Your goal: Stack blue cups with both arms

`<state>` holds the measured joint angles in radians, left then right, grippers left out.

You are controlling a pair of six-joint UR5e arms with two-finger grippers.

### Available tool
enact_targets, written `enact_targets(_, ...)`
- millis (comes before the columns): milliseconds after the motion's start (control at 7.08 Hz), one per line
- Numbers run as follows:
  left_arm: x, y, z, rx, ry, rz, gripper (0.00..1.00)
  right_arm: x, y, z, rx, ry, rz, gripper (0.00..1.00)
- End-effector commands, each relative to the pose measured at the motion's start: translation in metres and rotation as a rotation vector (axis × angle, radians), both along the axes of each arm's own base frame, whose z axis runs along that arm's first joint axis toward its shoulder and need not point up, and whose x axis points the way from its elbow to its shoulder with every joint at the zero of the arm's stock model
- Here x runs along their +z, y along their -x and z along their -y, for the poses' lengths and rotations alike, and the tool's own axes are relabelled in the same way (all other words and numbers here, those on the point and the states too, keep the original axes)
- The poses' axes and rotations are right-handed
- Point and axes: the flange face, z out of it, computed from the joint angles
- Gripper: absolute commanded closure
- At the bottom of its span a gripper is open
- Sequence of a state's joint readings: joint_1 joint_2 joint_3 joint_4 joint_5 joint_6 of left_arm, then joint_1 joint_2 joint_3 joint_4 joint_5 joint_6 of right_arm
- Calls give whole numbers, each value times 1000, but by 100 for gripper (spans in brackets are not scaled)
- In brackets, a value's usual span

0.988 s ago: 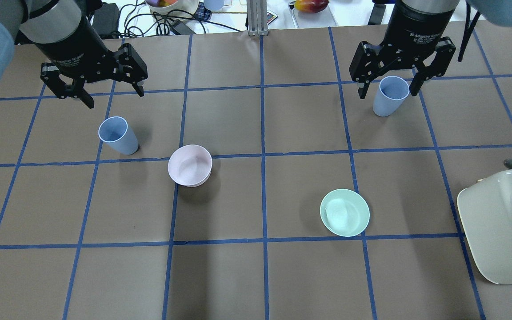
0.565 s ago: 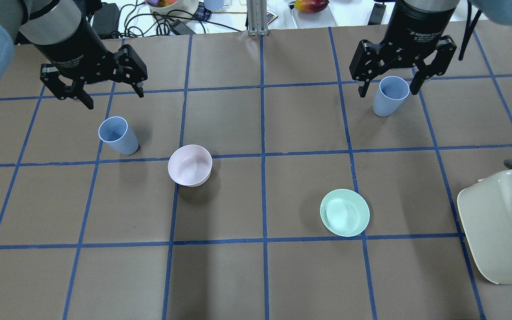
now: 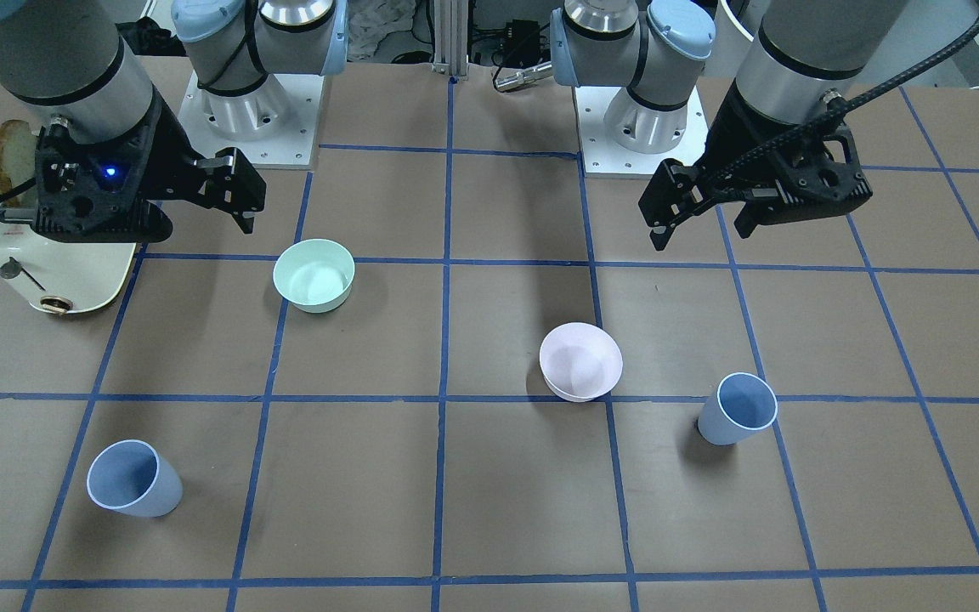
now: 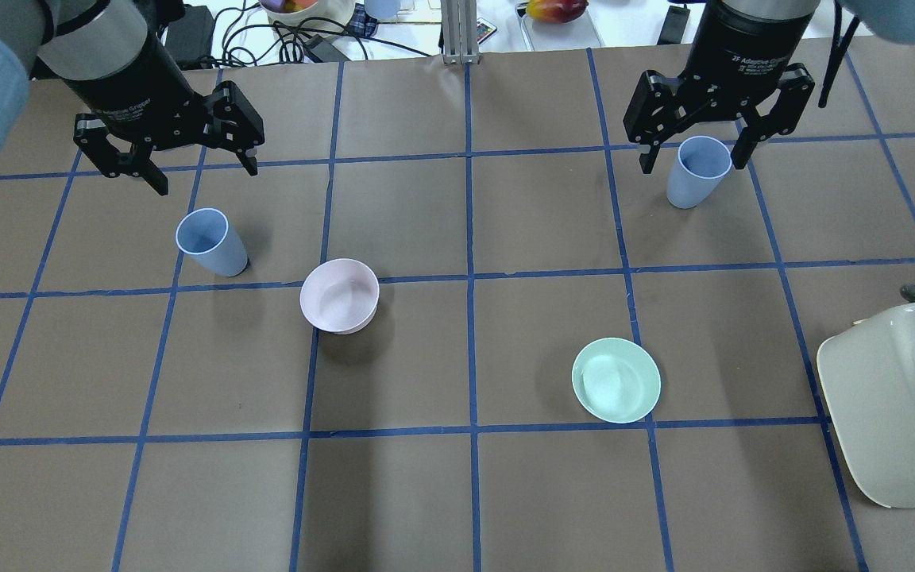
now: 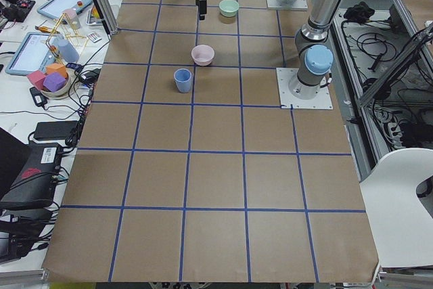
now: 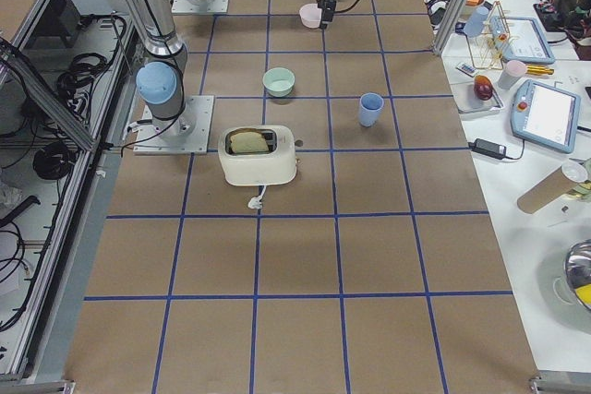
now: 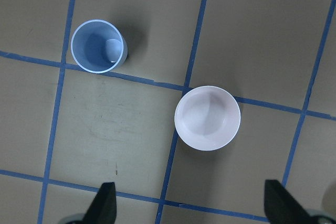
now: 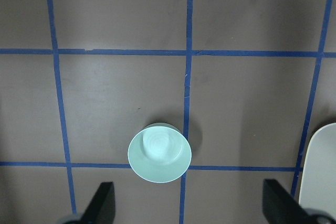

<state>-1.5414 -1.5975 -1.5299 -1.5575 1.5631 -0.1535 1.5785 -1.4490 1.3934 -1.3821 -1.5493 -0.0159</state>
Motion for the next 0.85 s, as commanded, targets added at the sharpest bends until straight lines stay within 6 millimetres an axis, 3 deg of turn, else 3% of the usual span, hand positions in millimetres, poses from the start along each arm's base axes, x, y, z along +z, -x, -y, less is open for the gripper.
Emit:
enact_targets(0,0,0,2,-27,0,-2,0,-2,1,0,2,-3,-6,0)
enact_targets(282,-3,-3,7,-25,-1,2,0,-1,0,0,2,-3,0,0)
enact_targets(424,-25,-6,24,-28,-28,1,0,0,0,2,2,0,2,0)
enact_targets(565,-63,-9,52,-25,-26,1,0,3,0,2,1,9,2,0)
enact_targets(706,-109,-16,77,-54,-61,6,0,-5,0,7,1,-5,2,0)
